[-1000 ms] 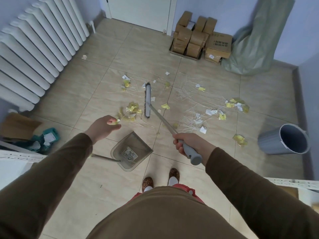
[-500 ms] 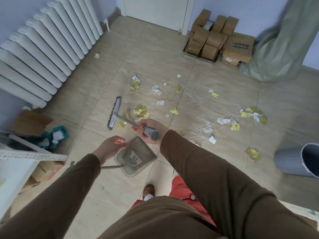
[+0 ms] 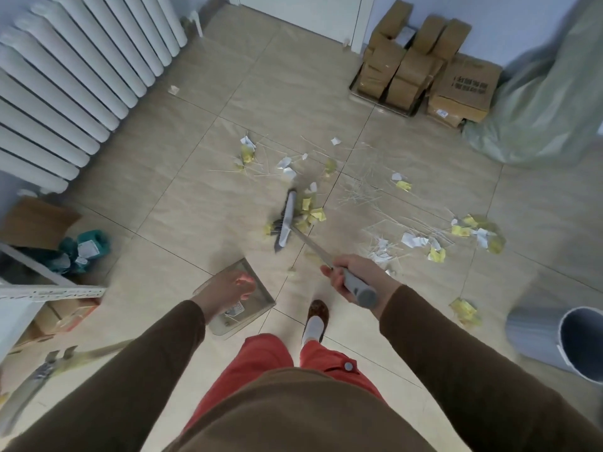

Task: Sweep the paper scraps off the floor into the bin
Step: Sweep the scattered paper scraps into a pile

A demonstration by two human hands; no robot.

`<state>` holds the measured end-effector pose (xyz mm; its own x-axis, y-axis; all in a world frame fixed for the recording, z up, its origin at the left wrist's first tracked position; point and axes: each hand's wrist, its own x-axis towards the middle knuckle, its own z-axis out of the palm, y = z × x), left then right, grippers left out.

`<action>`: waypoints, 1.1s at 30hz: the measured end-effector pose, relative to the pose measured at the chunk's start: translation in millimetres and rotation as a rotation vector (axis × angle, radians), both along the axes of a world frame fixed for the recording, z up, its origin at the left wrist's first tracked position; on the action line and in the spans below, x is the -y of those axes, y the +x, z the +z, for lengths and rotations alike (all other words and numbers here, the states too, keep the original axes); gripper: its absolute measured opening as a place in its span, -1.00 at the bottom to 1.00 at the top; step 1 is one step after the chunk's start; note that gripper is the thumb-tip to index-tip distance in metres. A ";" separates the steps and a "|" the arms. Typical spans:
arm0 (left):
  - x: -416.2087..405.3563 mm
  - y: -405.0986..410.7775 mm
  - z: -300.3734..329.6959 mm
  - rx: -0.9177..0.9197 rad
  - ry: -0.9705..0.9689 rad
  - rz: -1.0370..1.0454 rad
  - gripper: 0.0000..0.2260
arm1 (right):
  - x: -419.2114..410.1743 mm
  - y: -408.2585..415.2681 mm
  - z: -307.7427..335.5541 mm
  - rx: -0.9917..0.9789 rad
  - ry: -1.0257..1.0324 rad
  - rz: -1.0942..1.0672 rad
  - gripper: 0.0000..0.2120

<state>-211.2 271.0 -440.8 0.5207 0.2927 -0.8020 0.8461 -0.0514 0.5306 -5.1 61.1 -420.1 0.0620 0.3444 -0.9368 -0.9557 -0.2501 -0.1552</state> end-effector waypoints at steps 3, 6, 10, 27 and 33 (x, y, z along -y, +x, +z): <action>1.7 18.3 -1.1 -0.008 -0.030 -0.027 -0.83 | 11.9 4.4 22.4 0.028 -0.005 0.032 -0.87; -5.9 38.2 -0.9 0.012 -0.032 -0.007 -0.84 | 0.7 10.4 34.5 0.039 0.032 0.020 -0.84; -27.2 55.6 -1.6 0.018 -0.034 0.064 -0.82 | -56.0 22.8 27.6 -0.027 0.160 0.026 -0.82; -140.7 86.9 -21.8 0.020 0.046 0.111 -0.81 | -218.8 106.9 -59.4 -0.181 0.129 -0.221 -0.74; -141.7 126.4 -21.5 0.040 0.006 0.044 -0.77 | -135.3 116.7 -6.6 -0.152 0.041 -0.276 -0.84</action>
